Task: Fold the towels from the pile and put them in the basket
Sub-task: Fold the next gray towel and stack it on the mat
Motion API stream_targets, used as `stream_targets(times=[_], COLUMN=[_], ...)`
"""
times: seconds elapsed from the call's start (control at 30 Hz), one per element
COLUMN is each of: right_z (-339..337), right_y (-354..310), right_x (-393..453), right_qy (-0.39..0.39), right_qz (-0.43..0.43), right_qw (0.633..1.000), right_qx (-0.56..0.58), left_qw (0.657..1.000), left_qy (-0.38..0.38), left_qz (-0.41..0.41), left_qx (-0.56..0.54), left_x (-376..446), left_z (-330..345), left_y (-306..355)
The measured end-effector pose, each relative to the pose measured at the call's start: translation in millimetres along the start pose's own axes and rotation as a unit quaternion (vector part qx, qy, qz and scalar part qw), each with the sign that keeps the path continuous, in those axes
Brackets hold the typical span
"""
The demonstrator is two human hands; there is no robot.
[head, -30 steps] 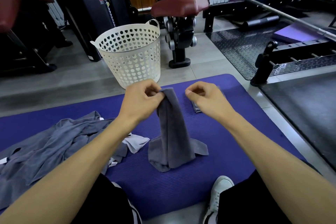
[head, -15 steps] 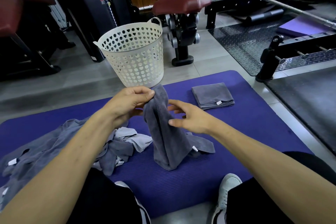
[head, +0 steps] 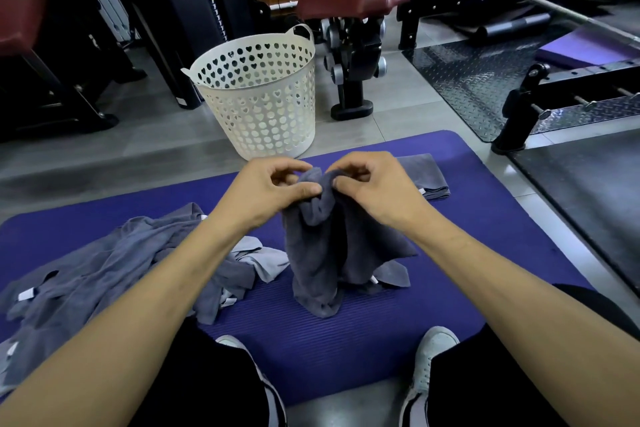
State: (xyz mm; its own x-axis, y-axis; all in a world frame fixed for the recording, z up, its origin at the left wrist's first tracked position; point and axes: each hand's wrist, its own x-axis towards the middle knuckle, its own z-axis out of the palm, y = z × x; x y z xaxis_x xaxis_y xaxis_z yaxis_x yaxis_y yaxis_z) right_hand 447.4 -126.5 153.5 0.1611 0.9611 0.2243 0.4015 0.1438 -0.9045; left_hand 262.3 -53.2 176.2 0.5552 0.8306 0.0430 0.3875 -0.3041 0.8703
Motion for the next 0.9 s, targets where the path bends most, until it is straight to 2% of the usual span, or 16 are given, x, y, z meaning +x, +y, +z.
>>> stream_targets(times=[0.17,0.33,0.53,0.67,0.8,0.9], right_z=[-5.6,-11.5,-14.1,-0.7,7.4,10.9], right_y=[-2.9,-1.0,35.5,56.4,75.5,86.3], right_x=[1.6,-1.7,-7.2,-8.4,-8.1,-2.3], right_qy=[0.036,0.003,-0.070,-0.113,-0.159,-0.158], right_qz=[0.034,0.076,0.124,0.112,0.148,0.199], right_qw=[0.998,0.996,0.988,0.980,0.960,0.956], right_qx=[0.032,0.040,-0.059,-0.120,-0.178,-0.148], left_qw=[0.998,0.998,0.991,0.984,0.973,0.968], left_qy=[-0.051,0.003,0.088,0.115,0.148,0.151], left_qz=[0.045,0.064,0.071,0.076,0.070,0.068], left_qx=[0.002,-0.010,-0.076,-0.115,-0.163,-0.191], left_x=[0.0,2.2,4.6,5.2,6.7,7.6], left_z=[6.5,8.1,-9.4,-24.9,-26.9,-28.7], left_y=[6.8,7.9,8.1,-2.1,-8.2,-10.9])
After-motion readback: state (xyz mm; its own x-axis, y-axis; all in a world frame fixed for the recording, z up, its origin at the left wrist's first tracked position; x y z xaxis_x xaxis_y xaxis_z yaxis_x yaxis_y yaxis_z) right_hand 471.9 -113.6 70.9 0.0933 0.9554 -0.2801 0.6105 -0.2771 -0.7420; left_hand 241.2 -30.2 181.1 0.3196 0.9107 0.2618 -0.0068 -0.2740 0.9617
